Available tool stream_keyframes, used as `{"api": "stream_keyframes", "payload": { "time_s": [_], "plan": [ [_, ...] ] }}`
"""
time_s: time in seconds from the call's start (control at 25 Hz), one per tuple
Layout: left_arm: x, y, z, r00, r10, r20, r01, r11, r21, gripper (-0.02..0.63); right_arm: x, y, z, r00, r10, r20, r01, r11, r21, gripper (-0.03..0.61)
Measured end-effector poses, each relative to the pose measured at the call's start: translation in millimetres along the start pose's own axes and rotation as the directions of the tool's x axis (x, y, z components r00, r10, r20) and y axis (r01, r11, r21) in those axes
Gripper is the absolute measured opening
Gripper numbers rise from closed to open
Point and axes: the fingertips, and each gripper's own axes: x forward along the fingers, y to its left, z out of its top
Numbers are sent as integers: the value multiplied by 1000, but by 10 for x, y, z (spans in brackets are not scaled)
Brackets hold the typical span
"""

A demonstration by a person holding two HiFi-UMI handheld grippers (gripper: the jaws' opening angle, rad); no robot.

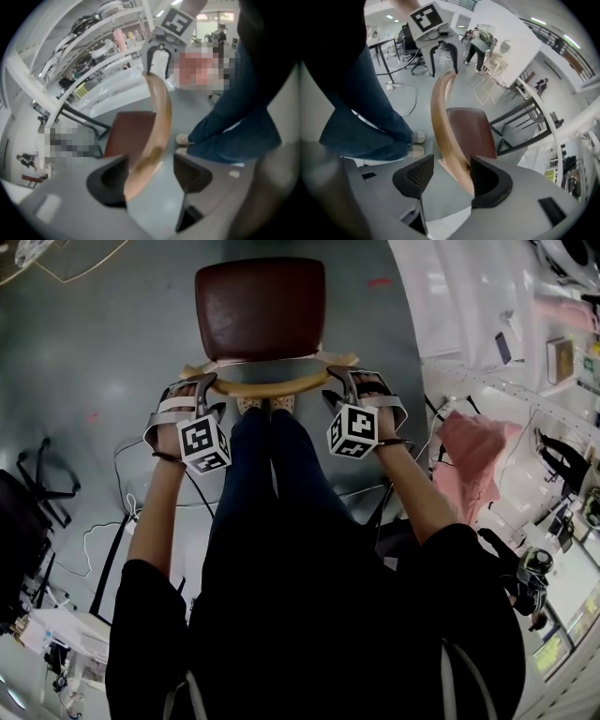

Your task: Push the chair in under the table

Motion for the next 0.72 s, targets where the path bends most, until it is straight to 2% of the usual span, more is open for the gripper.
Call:
{"api": "stream_keyframes", "payload": {
  "time_s": [0.08,0.2,0.4,0.56,0.72],
  "plan": [
    [59,6,-32,1000,-2,-20,2,999,46,304,78,0,-17,999,-9,-36,6,996,-90,206],
    [160,4,-94,998,-2,-56,10,991,134,304,175,-17,-56,997,-16,-80,2,986,-169,206],
    [318,-31,-129,994,-2,-105,32,958,284,302,337,-28,-69,992,-20,-123,-14,964,-266,206],
    [464,-116,-88,991,-35,-126,78,934,348,296,466,-19,-66,989,-14,-144,-33,946,-323,204],
    [566,-103,-101,988,-25,-150,83,915,395,272,551,-35,-48,989,-22,-148,-35,928,-370,204]
  ]
}}
